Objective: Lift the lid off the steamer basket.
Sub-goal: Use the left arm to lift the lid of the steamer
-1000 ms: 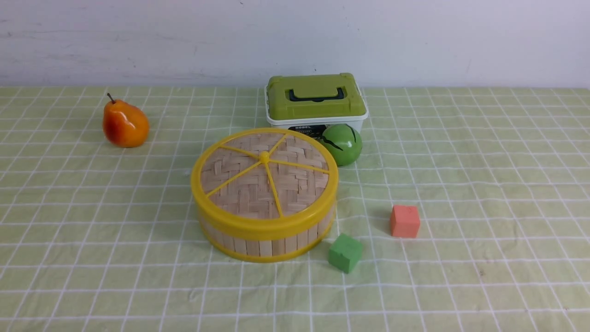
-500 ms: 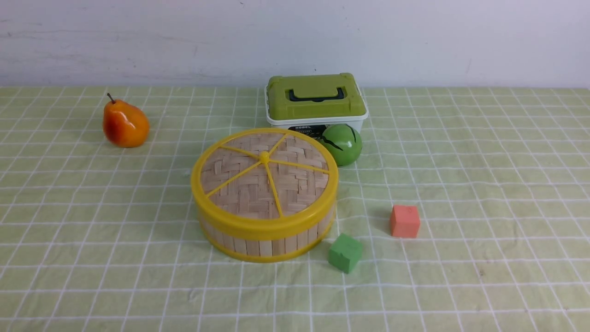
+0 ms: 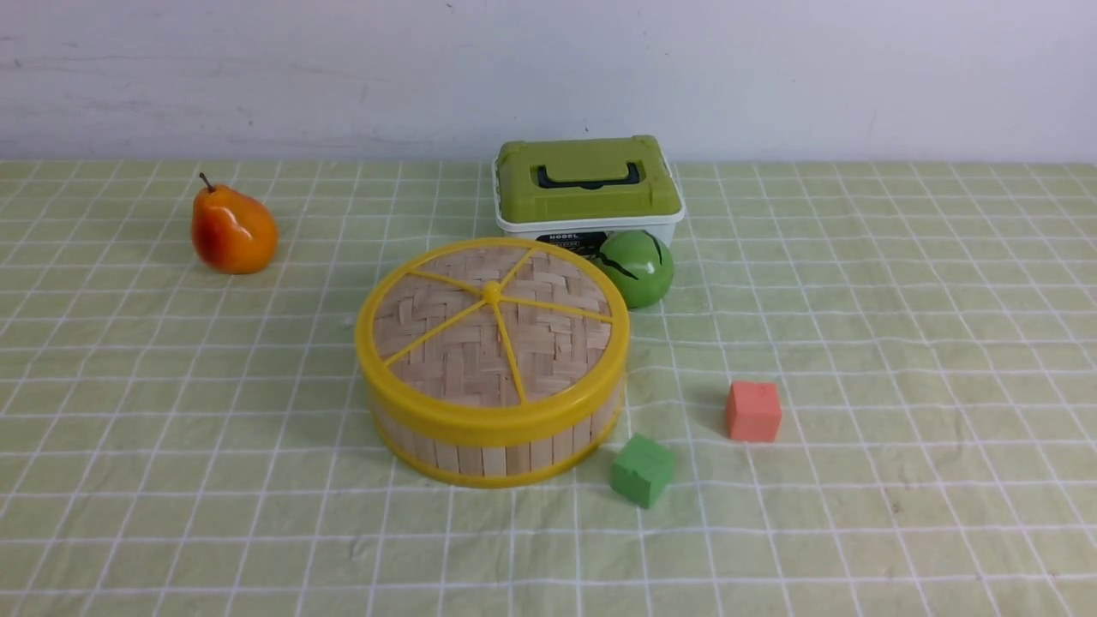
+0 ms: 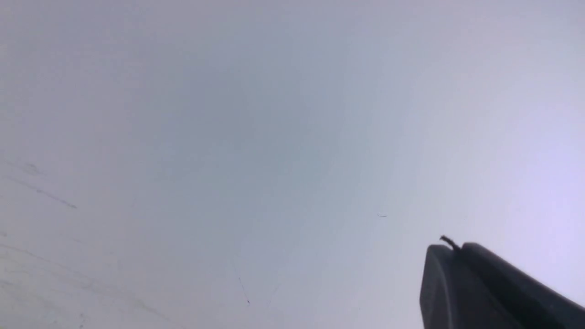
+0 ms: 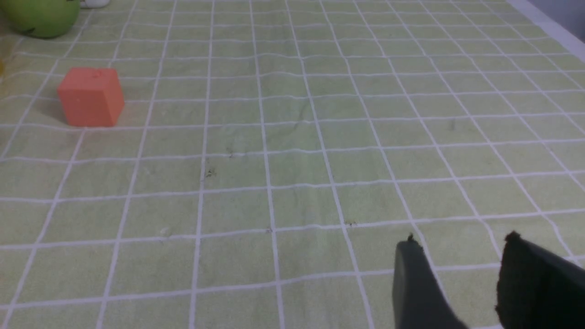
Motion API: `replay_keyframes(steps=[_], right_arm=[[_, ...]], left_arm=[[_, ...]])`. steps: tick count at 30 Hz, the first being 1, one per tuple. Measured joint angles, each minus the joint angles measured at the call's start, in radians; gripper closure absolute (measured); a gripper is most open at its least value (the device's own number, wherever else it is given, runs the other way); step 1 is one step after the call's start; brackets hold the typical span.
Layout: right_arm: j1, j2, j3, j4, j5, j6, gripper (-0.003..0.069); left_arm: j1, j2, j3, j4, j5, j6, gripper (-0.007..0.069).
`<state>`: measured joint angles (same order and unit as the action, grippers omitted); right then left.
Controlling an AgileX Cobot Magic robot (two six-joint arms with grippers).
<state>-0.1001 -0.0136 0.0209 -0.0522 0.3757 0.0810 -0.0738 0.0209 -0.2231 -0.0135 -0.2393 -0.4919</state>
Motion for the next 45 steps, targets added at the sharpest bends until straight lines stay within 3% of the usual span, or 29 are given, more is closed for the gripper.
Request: replay_keyframes(steps=[7,11,17,21,26,31,35,45], right_arm=[[0.0,0.0,0.0,0.0,0.0,0.0,0.0418],[0.0,0.0,0.0,0.0,0.0,0.0,0.0418],[0.0,0.0,0.0,0.0,0.0,0.0,0.0418],[0.0,0.0,0.0,0.0,0.0,0.0,0.0418],[0.0,0.0,0.0,0.0,0.0,0.0,0.0418],[0.0,0.0,0.0,0.0,0.0,0.0,0.0418],[0.0,0.0,0.0,0.0,0.0,0.0,0.0418],[0.0,0.0,0.0,0.0,0.0,0.0,0.0418]], left_arm=[[0.0,0.302,-0.331,0.003,0.285,0.175,0.0637],[0.0,0.496,-0.432,-0.007,0.35,0.188,0.0637],[0.0,0.778,-0.599,-0.13,0.531,0.175,0.0637],[0.0,0.904,-0.733,-0.206,0.709,0.251,0.0637],[0.0,1.153,-1.026,-0.374,1.099,0.492,0.0637],[0.0,1.362,-1.219,-0.456,1.36,0.557,0.0637],[-0.013,1.463,-1.301,-0.447,1.421,0.538,0.0637],[-0.283,1.789,-1.642,-0.158,1.452,0.444,0.0637]])
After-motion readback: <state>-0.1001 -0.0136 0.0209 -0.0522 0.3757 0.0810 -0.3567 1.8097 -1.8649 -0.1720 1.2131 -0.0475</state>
